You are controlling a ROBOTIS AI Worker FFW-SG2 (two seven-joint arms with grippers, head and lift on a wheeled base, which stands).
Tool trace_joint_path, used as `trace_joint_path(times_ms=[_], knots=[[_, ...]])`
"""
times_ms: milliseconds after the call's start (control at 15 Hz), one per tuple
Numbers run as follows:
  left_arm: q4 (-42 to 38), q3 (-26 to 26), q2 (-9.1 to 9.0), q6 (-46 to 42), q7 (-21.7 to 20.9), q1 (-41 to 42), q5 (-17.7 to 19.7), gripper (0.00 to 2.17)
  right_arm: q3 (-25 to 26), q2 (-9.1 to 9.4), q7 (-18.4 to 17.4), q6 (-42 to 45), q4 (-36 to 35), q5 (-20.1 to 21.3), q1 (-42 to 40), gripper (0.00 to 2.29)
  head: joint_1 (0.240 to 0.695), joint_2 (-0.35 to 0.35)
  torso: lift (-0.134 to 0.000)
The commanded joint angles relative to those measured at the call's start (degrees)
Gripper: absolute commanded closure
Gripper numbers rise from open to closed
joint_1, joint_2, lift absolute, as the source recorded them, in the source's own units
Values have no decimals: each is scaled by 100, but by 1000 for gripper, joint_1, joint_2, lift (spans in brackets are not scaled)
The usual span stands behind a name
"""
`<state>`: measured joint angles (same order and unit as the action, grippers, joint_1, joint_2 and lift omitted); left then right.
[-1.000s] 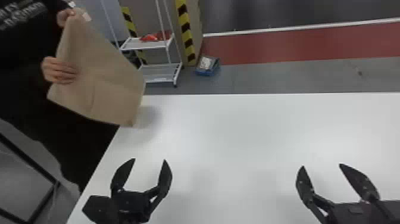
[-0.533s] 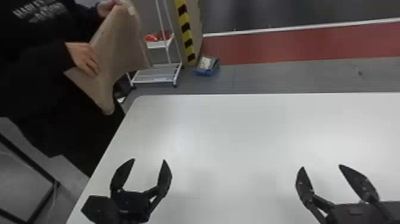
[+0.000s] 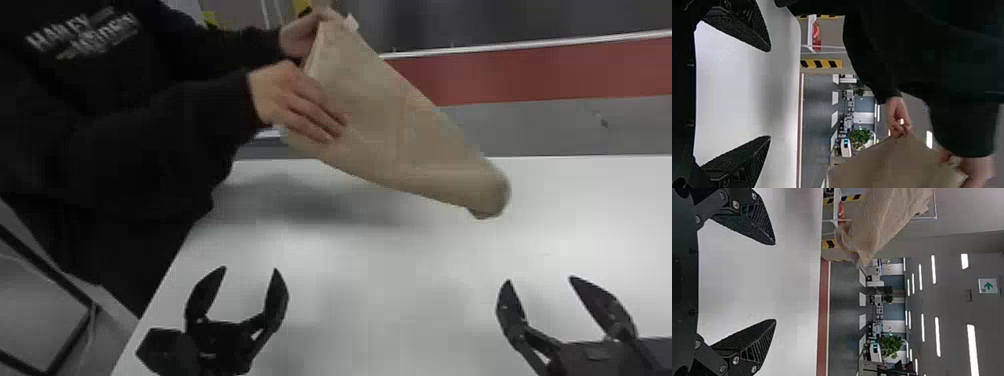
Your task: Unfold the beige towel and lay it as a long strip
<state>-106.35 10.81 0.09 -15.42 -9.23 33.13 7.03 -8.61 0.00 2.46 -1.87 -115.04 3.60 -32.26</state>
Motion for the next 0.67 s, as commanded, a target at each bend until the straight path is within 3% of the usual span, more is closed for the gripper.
trace_joint_path(times_ms=[0, 600], knots=[[0, 0, -24, 9, -9, 0, -9, 83, 0, 5, 0, -3, 8, 0, 0, 205, 695, 238, -111], [0, -9, -24, 9, -9, -9, -17, 83, 0, 5, -9, -3, 0, 0, 0, 205, 695, 236, -111]])
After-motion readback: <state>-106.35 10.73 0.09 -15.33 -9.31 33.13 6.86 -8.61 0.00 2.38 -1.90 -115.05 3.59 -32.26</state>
